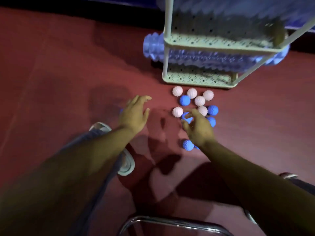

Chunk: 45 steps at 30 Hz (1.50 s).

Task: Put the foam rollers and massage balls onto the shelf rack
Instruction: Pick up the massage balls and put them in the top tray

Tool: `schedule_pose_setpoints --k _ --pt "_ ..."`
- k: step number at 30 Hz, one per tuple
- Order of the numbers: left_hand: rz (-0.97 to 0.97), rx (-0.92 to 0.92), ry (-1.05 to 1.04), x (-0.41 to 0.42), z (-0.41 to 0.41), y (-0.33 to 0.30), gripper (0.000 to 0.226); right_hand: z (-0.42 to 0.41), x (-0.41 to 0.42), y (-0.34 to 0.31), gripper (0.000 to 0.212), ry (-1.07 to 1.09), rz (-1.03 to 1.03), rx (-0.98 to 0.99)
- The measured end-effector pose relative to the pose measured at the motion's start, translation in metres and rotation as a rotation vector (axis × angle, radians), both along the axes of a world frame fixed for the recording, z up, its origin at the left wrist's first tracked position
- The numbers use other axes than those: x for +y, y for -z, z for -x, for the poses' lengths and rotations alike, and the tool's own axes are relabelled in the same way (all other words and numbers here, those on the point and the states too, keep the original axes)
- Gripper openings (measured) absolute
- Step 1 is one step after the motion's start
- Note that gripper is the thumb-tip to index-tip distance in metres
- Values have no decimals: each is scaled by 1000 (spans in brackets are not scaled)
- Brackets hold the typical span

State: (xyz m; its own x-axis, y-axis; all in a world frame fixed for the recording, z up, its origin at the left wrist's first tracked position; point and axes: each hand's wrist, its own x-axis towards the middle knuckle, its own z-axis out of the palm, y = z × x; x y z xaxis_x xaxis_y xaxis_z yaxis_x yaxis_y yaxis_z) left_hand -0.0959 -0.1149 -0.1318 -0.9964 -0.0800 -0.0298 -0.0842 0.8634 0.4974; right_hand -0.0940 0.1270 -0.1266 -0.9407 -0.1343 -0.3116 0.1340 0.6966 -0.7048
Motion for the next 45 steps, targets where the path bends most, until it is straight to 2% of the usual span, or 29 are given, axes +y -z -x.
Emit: schedule_pose_setpoints --k 5,9,11,14,21,23,25,28,30,33,37,40,42,45 --pt "235 -250 -53 -24 11 79 47 -21 5 63 34 57 -3 -80" --pt "267 -466 -192 -32 23 125 49 -34 10 96 40 97 53 -107" --pt "294 -453 -221 -37 21 136 45 -39 13 103 40 126 65 -131" --pt "256 -320 -180 -34 14 142 50 -44 18 113 38 150 71 -122" --pt "-9 -107 82 34 14 123 70 -42 18 110 36 299 105 -32" --pt "31 -170 214 56 20 118 79 -43 24 108 34 284 -21 42" --pt "159 -239 355 77 27 115 83 -46 32 105 40 233 -265 67" --pt "256 -294 433 98 38 115 67 -53 48 108 55 155 -384 -105" --pt "253 -320 404 104 43 118 53 -58 59 114 63 79 -340 -193" --pt "237 -310 309 109 45 118 40 -63 69 122 59 -29 -203 -222" --pt "178 -397 116 104 33 110 54 -68 71 126 67 -88 -197 -275" --pt "102 -413 62 92 10 98 52 -68 66 118 66 14 -174 -206" --pt "56 -411 54 83 -9 84 51 -69 55 113 59 -41 -222 -88" --pt "-9 -419 20 74 -32 56 51 -73 41 118 52 -268 -406 -101"
